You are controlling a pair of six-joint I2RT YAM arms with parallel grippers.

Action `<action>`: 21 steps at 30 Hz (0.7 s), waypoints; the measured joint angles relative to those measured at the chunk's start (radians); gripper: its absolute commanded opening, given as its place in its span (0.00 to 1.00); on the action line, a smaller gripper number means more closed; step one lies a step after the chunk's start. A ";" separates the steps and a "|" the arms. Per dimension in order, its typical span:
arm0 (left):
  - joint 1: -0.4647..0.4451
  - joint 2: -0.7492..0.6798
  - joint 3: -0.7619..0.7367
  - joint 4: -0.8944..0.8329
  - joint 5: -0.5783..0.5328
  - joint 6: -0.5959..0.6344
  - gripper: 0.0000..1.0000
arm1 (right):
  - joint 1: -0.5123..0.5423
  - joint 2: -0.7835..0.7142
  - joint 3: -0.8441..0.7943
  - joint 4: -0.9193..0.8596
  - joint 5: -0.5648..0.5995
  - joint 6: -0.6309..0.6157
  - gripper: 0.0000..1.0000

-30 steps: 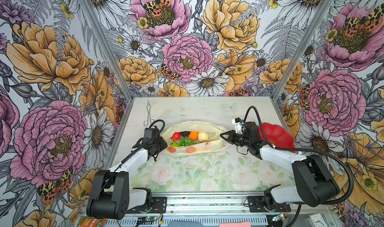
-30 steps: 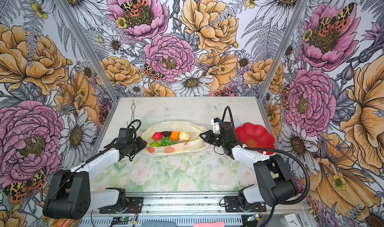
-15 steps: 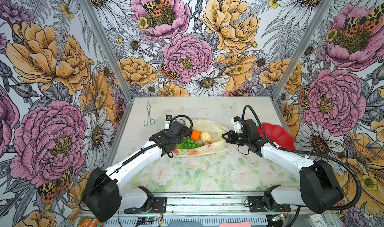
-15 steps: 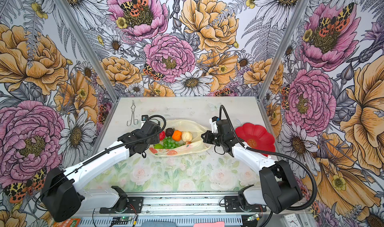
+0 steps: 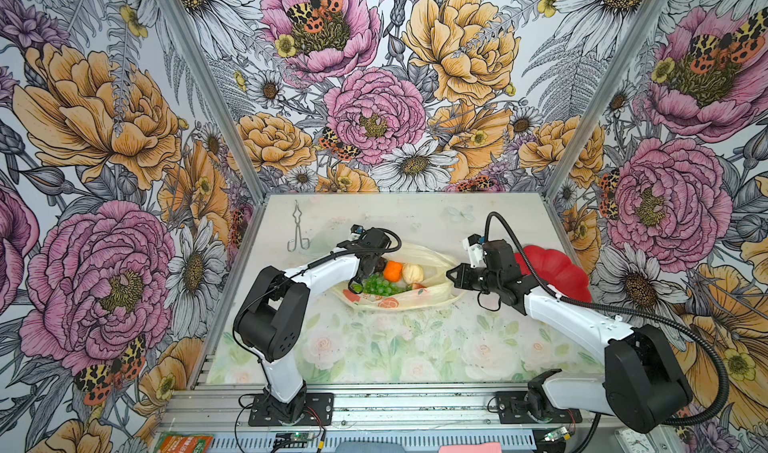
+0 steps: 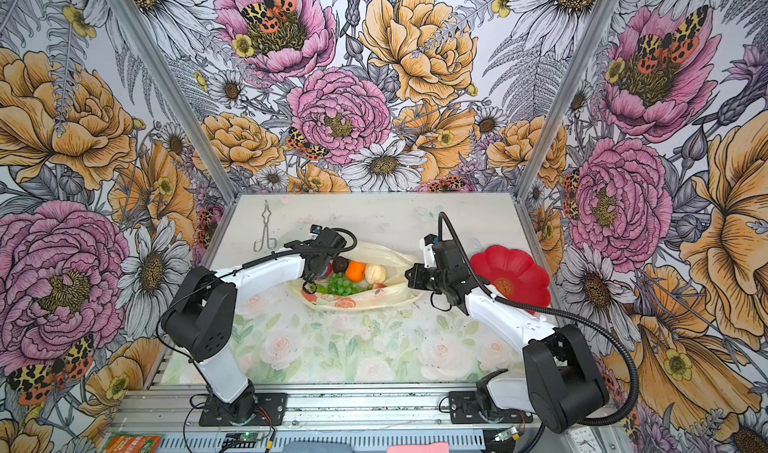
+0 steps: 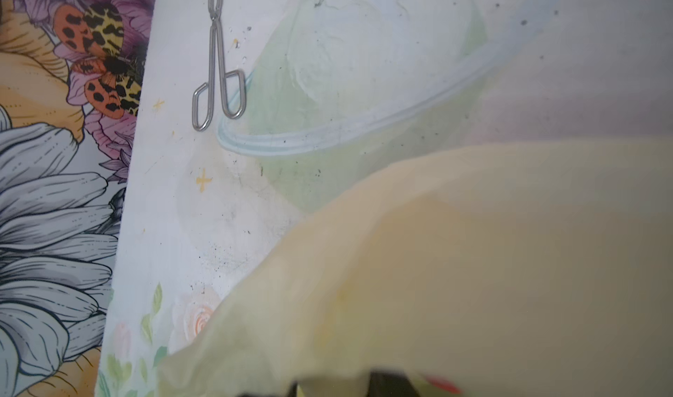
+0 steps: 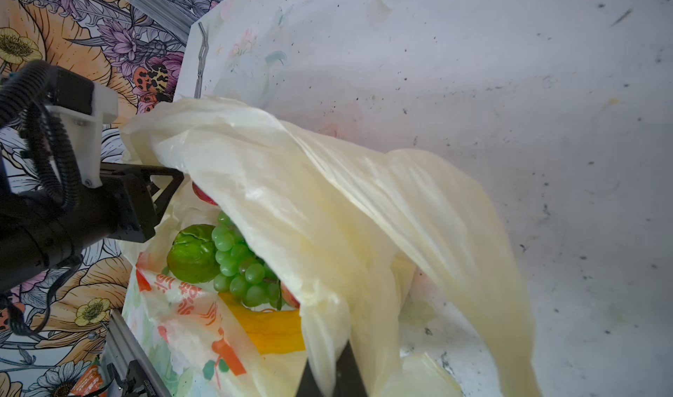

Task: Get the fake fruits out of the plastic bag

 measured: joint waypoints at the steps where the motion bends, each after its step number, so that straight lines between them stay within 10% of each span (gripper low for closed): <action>1: 0.018 -0.016 -0.006 0.017 0.023 0.008 0.08 | 0.000 0.000 0.000 -0.005 0.007 -0.003 0.00; 13: 0.282 -0.407 -0.322 0.277 0.587 -0.063 0.00 | -0.071 0.009 0.003 -0.011 -0.015 -0.073 0.00; 21: 0.334 -0.173 -0.207 0.265 0.694 -0.093 0.00 | -0.022 0.098 0.077 -0.036 0.026 -0.085 0.00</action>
